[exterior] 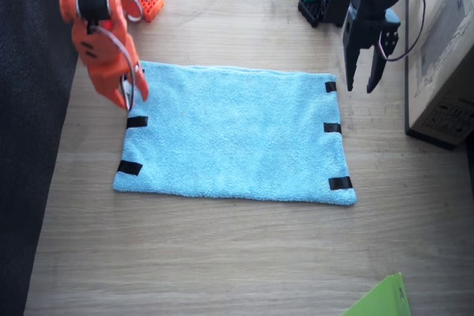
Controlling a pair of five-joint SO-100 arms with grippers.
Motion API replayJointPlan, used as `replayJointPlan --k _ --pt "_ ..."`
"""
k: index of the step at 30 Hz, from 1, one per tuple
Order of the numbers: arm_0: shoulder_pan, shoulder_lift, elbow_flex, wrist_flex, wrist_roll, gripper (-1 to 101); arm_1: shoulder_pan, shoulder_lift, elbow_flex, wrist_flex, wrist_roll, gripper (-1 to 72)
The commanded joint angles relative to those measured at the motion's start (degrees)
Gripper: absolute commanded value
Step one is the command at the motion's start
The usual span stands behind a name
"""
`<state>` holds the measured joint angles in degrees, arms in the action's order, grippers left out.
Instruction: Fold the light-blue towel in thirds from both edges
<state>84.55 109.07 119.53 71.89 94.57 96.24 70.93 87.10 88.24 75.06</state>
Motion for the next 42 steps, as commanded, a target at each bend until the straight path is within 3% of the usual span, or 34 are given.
replayJointPlan --k 1,14,29,42 --pt "1.1 2.8 1.2 0.7 1.5 22 0.6 1.1 -1.5 0.9 0.8 23.8" --pt "1.2 5.5 3.3 0.7 1.7 22 -2.6 -1.1 -1.5 -0.2 -1.2 24.2" --pt "0.8 7.2 4.1 1.8 1.9 22 -1.1 -4.8 -1.5 -1.1 -1.2 23.8" --pt "-1.7 -3.3 -1.2 1.8 1.5 22 0.0 -5.9 -1.5 -1.8 -1.0 23.8"
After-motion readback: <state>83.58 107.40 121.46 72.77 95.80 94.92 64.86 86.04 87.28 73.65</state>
